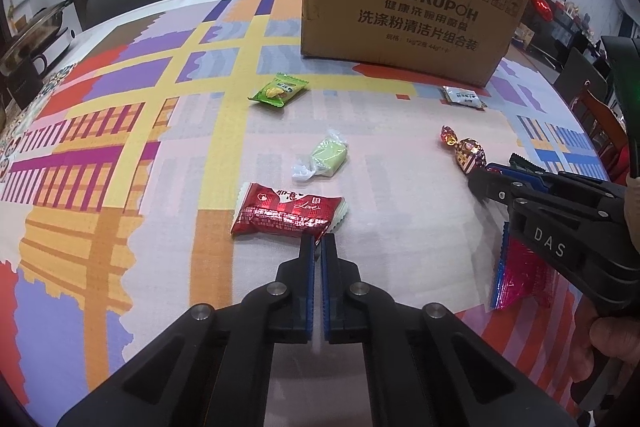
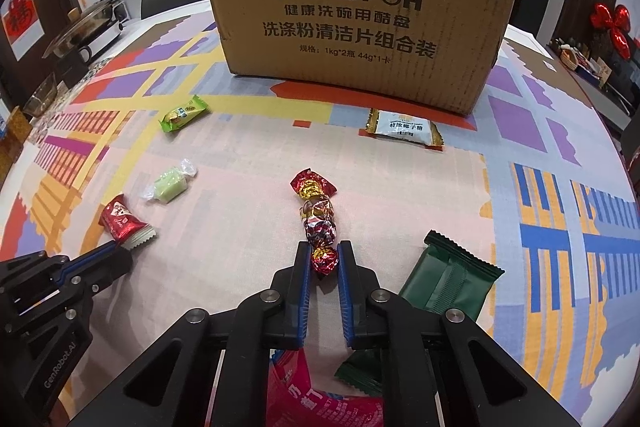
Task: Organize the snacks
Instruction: 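Lift the red candy packet and wrapped candy and carry them over the box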
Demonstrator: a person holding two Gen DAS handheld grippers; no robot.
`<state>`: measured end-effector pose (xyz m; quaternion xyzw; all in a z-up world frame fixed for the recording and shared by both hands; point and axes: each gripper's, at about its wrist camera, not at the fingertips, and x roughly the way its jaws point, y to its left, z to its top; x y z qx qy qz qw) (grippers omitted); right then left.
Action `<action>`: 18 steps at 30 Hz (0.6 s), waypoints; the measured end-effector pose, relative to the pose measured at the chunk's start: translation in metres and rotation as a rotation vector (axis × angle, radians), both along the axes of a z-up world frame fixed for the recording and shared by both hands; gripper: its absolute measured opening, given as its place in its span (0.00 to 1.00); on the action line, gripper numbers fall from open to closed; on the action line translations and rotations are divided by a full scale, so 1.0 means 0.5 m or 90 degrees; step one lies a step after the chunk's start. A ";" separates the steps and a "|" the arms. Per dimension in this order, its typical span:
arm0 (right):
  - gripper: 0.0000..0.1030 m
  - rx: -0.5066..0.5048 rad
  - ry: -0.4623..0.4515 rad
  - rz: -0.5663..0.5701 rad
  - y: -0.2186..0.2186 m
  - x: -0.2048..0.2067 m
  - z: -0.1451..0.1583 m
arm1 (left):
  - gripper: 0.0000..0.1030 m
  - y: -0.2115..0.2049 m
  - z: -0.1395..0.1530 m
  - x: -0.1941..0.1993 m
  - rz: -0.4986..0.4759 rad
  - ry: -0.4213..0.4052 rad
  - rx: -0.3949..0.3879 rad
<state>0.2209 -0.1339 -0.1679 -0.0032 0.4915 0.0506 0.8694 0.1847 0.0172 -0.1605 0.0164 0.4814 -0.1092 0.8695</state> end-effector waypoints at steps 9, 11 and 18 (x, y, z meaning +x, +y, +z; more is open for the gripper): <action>0.14 0.003 -0.005 0.005 0.003 -0.001 0.006 | 0.03 0.004 0.014 -0.007 -0.002 -0.007 -0.002; 0.14 0.004 -0.007 0.006 0.005 -0.002 0.008 | 0.03 0.003 0.018 -0.009 -0.005 -0.009 0.000; 0.14 0.007 -0.020 0.009 0.007 -0.008 0.022 | 0.03 0.002 0.032 -0.013 -0.004 -0.016 0.005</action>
